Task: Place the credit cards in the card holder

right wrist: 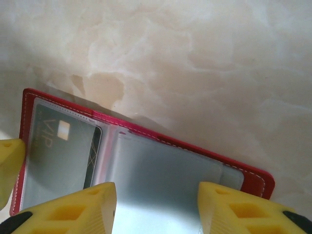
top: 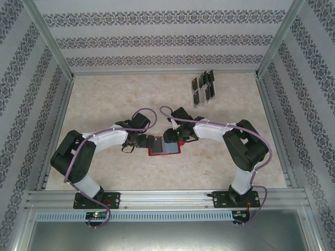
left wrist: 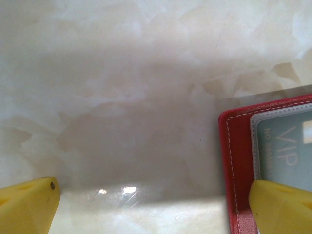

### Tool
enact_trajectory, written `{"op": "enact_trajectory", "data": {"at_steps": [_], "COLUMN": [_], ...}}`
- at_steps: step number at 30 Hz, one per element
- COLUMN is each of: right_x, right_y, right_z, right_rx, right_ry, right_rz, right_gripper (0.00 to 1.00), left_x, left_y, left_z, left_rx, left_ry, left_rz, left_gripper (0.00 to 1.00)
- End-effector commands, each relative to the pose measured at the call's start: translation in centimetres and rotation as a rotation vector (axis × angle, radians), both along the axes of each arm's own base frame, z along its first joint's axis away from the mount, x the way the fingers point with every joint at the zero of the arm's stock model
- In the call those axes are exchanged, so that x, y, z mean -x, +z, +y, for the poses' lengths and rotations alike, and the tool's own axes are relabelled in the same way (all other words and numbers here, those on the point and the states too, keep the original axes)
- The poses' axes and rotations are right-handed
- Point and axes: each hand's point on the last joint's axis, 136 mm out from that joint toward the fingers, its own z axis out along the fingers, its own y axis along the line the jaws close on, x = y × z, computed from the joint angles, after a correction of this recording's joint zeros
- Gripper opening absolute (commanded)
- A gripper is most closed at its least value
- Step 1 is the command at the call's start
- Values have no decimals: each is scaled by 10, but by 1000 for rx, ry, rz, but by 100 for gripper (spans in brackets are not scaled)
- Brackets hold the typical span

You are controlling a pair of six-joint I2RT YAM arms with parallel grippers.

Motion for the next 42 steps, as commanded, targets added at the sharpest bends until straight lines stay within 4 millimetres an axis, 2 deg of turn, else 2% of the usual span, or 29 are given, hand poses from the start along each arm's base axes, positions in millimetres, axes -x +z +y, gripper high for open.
{"op": "enact_trajectory", "data": {"at_steps": [1, 10, 16, 29, 32, 42], "right_x": [9, 15, 16, 20, 21, 22], "right_y": [-9, -5, 5, 13, 14, 18], "right_z": [3, 20, 30, 45, 48, 58], "right_rx": [-32, -156, -223, -278, -282, -288], "right_ry": [7, -9, -15, -6, -1, 9], "right_rz": [52, 117, 133, 152, 152, 150], "right_gripper": [49, 49, 49, 49, 49, 49], "left_x": [0, 1, 1, 0, -1, -8], "left_y": [-6, -9, -9, -7, -3, 35], "left_z": [0, 1, 1, 0, 2, 28], "left_rx": [-20, -23, -23, -19, -22, -59], "left_ry": [3, 1, -1, -1, 8, 115], "left_rz": [-7, -3, -2, -6, -22, -146], "left_gripper": [100, 100, 100, 100, 100, 100]}}
